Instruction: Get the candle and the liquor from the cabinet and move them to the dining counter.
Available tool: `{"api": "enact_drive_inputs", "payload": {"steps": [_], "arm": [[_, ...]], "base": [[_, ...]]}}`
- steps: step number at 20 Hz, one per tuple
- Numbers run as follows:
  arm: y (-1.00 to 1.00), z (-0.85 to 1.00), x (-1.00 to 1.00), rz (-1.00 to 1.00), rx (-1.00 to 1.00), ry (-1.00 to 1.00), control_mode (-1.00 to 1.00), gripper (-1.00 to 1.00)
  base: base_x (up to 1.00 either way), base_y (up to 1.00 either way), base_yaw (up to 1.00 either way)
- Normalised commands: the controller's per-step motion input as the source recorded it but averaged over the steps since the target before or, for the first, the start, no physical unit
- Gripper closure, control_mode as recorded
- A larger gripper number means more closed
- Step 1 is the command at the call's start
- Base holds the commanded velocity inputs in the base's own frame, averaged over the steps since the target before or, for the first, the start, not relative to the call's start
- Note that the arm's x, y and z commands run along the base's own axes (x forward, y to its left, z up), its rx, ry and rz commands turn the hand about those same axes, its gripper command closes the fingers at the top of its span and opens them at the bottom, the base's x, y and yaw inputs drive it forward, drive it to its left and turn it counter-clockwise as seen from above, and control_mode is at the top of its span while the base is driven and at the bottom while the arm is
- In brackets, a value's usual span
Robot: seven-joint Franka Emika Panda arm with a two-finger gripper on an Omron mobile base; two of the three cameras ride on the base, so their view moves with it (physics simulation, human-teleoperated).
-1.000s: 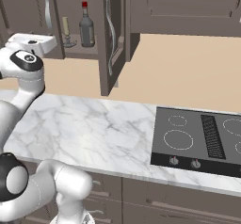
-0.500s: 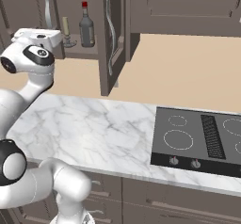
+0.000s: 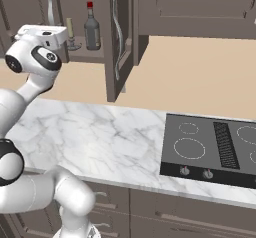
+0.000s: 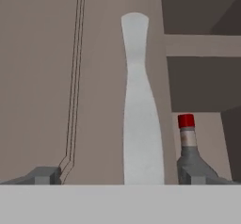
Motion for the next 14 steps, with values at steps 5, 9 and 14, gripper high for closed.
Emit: {"api": "enact_drive_inputs", "payload": {"steps": [5,9,14], "arm": [[0.00,0.01,0.19,0.01,0.00,0.02,-1.00,-1.00],[0.00,0.00,0.22,0.03,0.00,0.03,-1.00,-1.00],[0.05,0.00,0.17,0.03,0.00,0.02,-1.00,1.00]], "base": [[0.00,0.00,0.00],[0.00,0.00,0.00],[0.00,0.00,0.00]]}}
